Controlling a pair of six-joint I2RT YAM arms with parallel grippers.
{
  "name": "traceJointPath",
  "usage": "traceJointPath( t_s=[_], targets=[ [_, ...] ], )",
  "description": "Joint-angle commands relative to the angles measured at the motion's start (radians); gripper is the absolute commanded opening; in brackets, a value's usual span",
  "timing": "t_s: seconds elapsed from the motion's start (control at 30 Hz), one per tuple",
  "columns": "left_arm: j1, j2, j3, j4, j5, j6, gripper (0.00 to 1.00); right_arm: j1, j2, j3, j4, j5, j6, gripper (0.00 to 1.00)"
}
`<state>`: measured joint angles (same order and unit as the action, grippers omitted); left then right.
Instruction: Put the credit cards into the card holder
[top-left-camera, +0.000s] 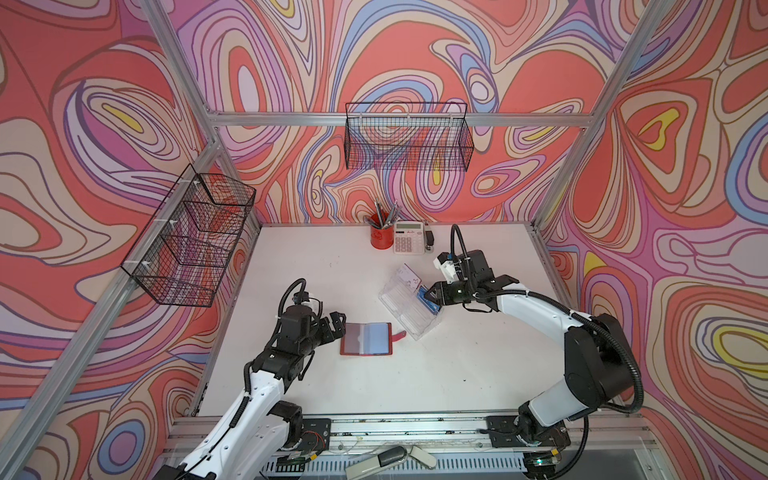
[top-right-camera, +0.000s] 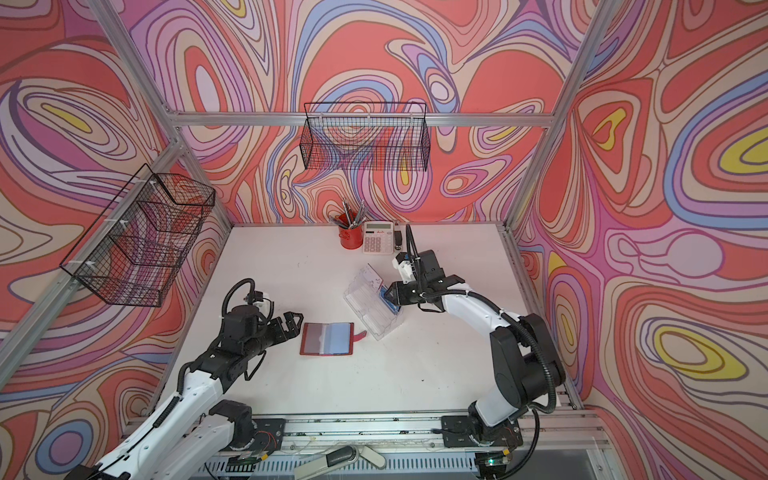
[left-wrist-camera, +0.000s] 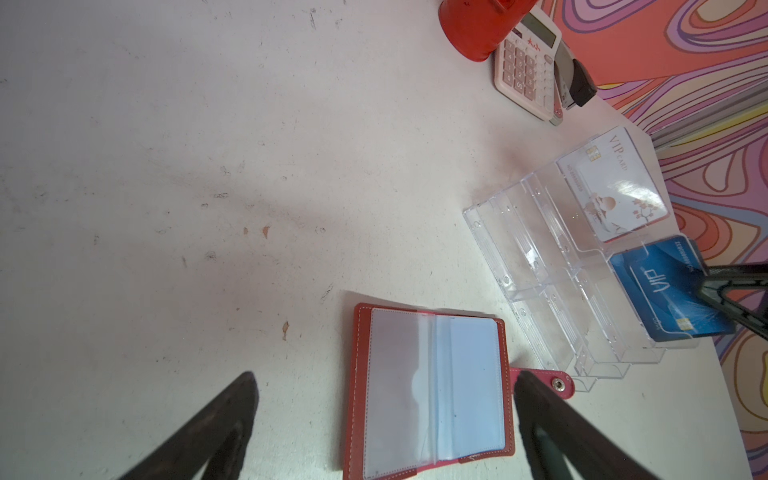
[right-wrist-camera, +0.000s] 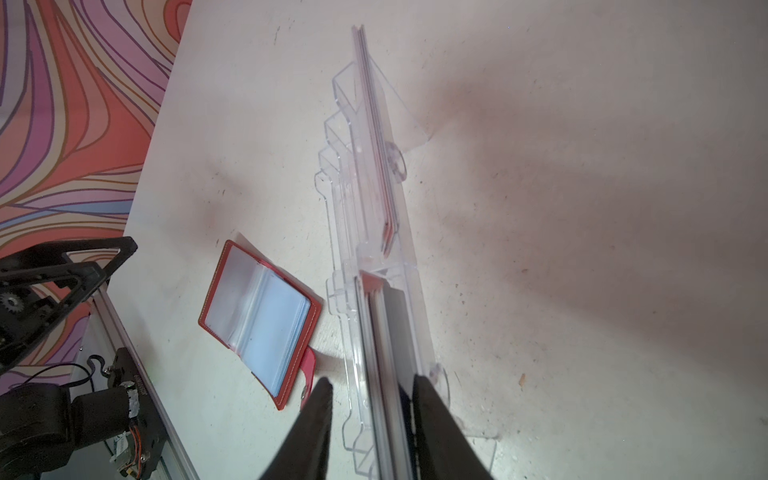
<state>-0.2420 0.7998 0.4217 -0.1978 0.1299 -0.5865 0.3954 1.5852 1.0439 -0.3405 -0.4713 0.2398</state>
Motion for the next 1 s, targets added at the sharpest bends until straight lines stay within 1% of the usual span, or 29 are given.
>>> traceJointPath(
  t_s=[0.0, 0.2, 0.33, 0.6, 0.97],
  targets=[
    [0.006, -0.008, 0.005, 0.001, -0.004, 0.014, 0.98, 0.02, 0.024, 0.031, -0.029, 0.031, -0.028, 0.33],
    [0.006, -0.014, 0.006, -0.007, -0.013, 0.014, 0.98, 0.031, 0.04, 0.041, -0.038, 0.051, -0.032, 0.31],
    [0.006, -0.017, 0.006, -0.006, -0.007, 0.013, 0.98, 0.031, 0.019, 0.035, -0.031, 0.055, -0.031, 0.3],
    [0.006, -0.016, 0.009, -0.011, -0.012, 0.015, 0.98, 0.031, -0.012, 0.022, -0.015, 0.022, -0.033, 0.3],
    [0.006, -0.021, 0.008, -0.014, -0.02, 0.016, 0.98, 0.029, -0.053, 0.01, -0.003, 0.014, -0.033, 0.29]
  ],
)
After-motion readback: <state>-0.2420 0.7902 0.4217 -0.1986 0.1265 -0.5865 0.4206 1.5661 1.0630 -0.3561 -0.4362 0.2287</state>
